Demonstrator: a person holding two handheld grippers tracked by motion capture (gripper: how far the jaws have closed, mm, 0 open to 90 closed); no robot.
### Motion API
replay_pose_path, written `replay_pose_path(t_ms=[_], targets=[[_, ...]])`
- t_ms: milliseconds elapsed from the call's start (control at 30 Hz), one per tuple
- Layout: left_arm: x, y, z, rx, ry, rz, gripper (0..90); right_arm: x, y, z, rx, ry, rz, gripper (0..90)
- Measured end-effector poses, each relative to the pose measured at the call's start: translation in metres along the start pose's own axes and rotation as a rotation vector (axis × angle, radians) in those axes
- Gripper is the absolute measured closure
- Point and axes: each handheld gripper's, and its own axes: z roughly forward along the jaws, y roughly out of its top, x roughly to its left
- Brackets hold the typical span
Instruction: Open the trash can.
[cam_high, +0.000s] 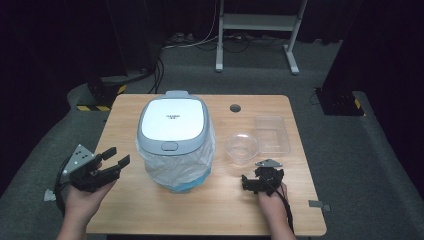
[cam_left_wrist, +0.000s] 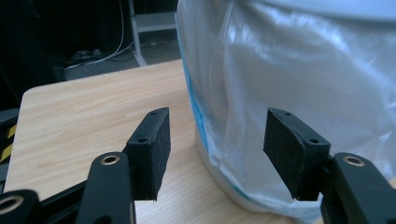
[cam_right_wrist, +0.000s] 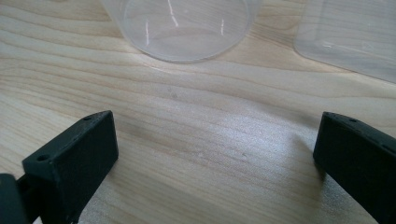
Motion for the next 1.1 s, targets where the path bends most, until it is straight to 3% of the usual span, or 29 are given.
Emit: replay_pose_path(t_ms=[167, 667, 1100], targets=[[-0.005, 0.011, -0.003, -0.025, -0.016, -0.001, 42.9, 0.0, 0.0, 0.0, 0.0, 0.0, 0.0, 0.0], [-0.027, 0.044, -0.007, -0.088, -0.062, 0.047, 50.4, 0.0, 0.0, 0.0, 0.0, 0.0, 0.0, 0.0], [-0.057, 0.061, 0.008, -0.105, -0.124, 0.097, 58.0, 0.0, 0.0, 0.0, 0.0, 0.002, -0.002, 0.0]])
